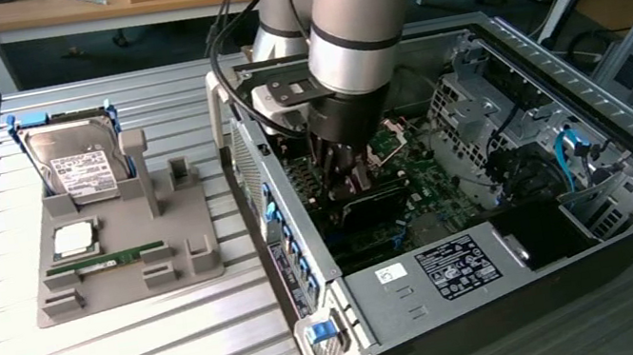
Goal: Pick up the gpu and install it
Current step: 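Press down on the gpu until it lock into place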
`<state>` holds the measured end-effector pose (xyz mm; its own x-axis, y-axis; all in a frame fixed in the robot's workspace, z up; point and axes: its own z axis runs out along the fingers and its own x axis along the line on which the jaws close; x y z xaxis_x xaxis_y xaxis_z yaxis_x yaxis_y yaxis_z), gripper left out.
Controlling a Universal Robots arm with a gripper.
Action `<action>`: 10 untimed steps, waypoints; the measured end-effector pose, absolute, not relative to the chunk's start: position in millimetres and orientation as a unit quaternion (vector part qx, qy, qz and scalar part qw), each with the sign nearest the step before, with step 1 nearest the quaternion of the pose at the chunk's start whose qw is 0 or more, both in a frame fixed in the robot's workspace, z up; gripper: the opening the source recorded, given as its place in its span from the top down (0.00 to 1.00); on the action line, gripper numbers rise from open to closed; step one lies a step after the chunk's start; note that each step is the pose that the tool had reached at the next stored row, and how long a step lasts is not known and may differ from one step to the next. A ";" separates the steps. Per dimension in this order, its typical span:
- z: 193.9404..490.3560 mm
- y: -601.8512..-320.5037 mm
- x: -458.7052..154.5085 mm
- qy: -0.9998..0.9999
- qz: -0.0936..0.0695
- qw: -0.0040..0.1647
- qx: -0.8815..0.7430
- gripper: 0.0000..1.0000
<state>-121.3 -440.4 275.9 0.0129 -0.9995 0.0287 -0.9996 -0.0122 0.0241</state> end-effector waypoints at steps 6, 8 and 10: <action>273.7 -441.4 -121.4 -0.703 0.002 0.019 0.711 0.89; 273.0 -441.9 -121.5 -0.703 0.002 0.019 0.711 0.89; 272.4 -442.2 -121.5 -0.703 0.002 0.019 0.711 0.89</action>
